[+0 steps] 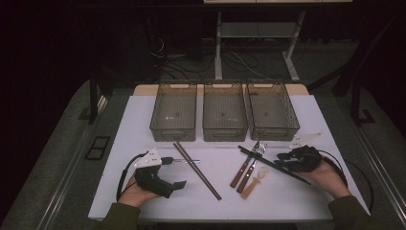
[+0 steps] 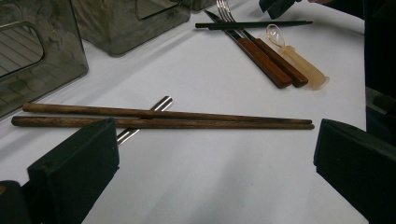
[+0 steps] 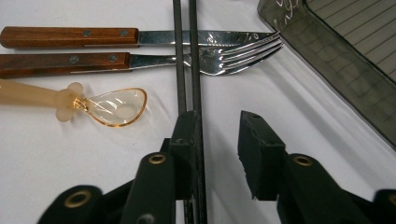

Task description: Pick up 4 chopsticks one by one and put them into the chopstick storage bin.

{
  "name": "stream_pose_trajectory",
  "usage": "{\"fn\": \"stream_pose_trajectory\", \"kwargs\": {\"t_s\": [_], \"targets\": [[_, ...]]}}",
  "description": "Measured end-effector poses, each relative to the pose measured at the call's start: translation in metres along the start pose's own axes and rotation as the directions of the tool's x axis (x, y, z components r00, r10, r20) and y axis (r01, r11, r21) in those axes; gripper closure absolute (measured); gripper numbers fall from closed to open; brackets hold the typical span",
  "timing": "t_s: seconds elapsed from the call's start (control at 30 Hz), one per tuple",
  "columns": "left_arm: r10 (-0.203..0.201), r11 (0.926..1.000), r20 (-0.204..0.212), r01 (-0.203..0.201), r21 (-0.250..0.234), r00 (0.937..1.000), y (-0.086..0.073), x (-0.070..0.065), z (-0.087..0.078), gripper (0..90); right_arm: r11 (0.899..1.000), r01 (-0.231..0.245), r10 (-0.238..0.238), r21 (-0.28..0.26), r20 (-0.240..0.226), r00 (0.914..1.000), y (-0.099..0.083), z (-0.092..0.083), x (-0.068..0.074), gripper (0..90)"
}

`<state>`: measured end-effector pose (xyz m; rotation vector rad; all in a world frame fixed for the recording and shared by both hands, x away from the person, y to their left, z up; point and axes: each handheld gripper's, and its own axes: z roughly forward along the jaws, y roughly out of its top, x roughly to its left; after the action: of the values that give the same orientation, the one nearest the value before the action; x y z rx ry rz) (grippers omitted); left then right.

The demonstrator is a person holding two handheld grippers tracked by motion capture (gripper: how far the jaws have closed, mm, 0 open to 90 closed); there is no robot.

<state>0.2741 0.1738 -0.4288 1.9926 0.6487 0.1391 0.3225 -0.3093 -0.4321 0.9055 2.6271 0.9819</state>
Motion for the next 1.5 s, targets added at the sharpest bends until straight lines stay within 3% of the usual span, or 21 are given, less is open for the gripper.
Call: {"fn": "stream_pose_trajectory", "kwargs": {"t_s": [0.57, 1.17, 1.5], "targets": [[0.0, 1.0, 0.001, 0.0, 0.001, 1.0, 0.0, 0.0001, 0.0002, 0.0, 0.999, 0.02, -0.019, 0.038, -0.029, 0.9994, -0.0011, 0.0042, 0.0011, 78.3], [0.002, 1.0, -0.002, -0.002, 0.007, 1.0, 0.0, -0.0001, 0.0001, 0.0, 0.995, 0.064, -0.064, 0.075, -0.009, 0.9979, -0.0022, 0.009, 0.004, 80.6], [0.002, 0.9999, -0.001, -0.002, 0.01, 1.0, 0.0, 0.0, 0.0011, 0.0, 0.996, 0.06, -0.06, 0.073, 0.0, 0.9982, -0.0032, 0.0091, 0.0058, 84.0]]}}
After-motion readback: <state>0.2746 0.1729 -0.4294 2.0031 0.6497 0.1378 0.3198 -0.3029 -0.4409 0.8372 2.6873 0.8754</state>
